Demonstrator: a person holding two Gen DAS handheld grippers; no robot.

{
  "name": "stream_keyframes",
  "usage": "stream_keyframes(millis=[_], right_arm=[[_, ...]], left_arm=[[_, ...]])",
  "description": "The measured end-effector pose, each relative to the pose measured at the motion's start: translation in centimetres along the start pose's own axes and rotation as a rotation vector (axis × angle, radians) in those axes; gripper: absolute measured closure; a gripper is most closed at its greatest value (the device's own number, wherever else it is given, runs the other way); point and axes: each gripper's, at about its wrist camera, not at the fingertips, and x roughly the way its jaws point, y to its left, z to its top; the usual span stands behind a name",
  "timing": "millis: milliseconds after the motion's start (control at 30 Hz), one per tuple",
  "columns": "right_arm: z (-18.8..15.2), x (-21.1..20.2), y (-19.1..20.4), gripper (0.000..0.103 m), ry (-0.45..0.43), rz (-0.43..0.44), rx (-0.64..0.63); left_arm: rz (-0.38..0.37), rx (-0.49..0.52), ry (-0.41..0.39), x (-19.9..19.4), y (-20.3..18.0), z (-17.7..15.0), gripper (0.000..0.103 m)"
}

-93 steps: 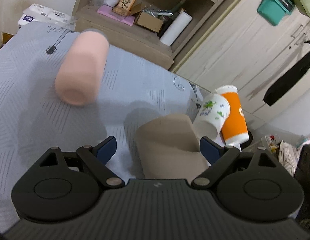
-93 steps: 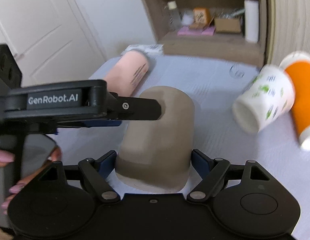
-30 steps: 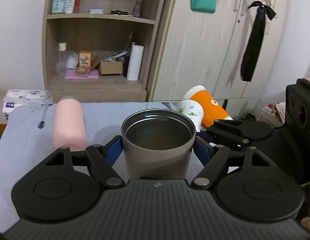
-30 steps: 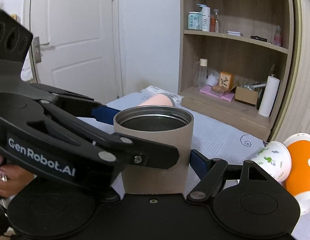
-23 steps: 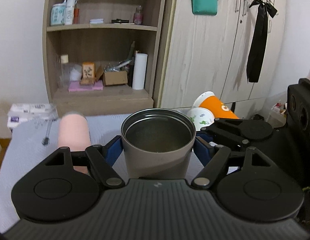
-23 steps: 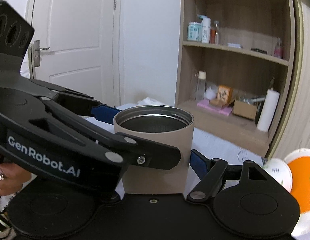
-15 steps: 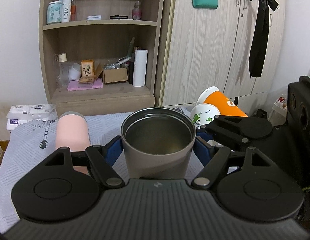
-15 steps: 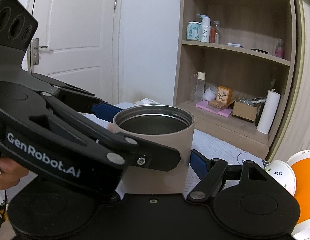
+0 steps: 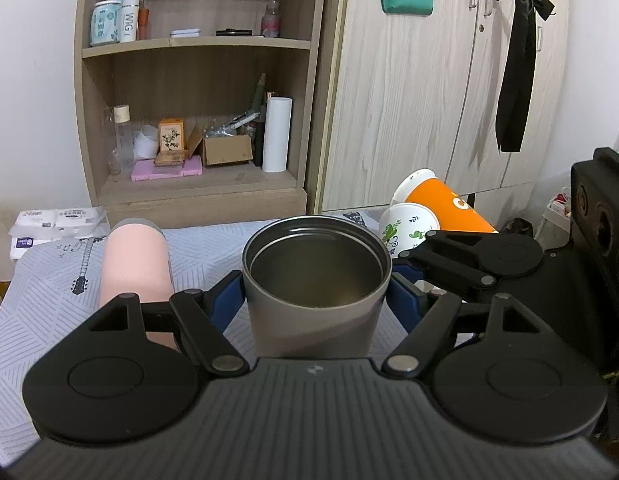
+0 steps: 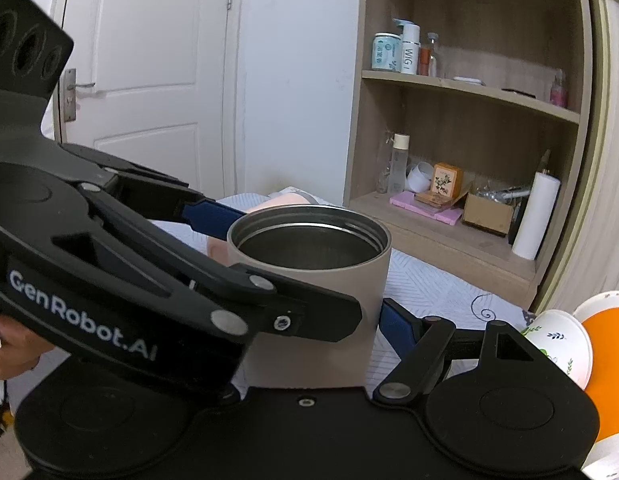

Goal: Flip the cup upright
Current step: 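Rotate the beige tumbler upright with the right tool, opening facing up, then lower the upright tumbler onto the bed and open the right tool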

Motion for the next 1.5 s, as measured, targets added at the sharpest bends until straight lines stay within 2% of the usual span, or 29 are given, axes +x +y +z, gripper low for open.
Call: stream_keyframes(millis=[267, 433, 500, 900, 1200, 1500], right_arm=[[0.1, -0.1, -0.1, 0.019, 0.003, 0.007, 0.012], [0.2, -0.4, -0.1, 0.011, -0.005, 0.018, 0.030], [0.4, -0.6, 0.2, 0.011, -0.003, 0.010, 0.014], [0.4, -3.4, 1.8, 0.009, -0.019, -0.031, -0.043], [0.8, -7.3, 3.0, 0.009, -0.059, -0.119, -0.053], [1.4, -11.4, 4.7, 0.009, -0.072, -0.199, -0.055]], left_arm=[[-0.001, 0.005, 0.015, -0.3, -0.4, -0.3, 0.026], [-0.006, -0.002, -0.001, -0.8, -0.3, -0.3, 0.023], [-0.002, 0.005, -0.013, -1.2, -0.3, -0.2, 0.016], [0.011, 0.027, -0.036, -4.3, -0.9, 0.7, 0.012], [0.047, 0.015, -0.038, -7.5, -1.3, 1.4, 0.010], [0.107, -0.035, -0.030, -11.8, -1.0, 0.4, 0.006]])
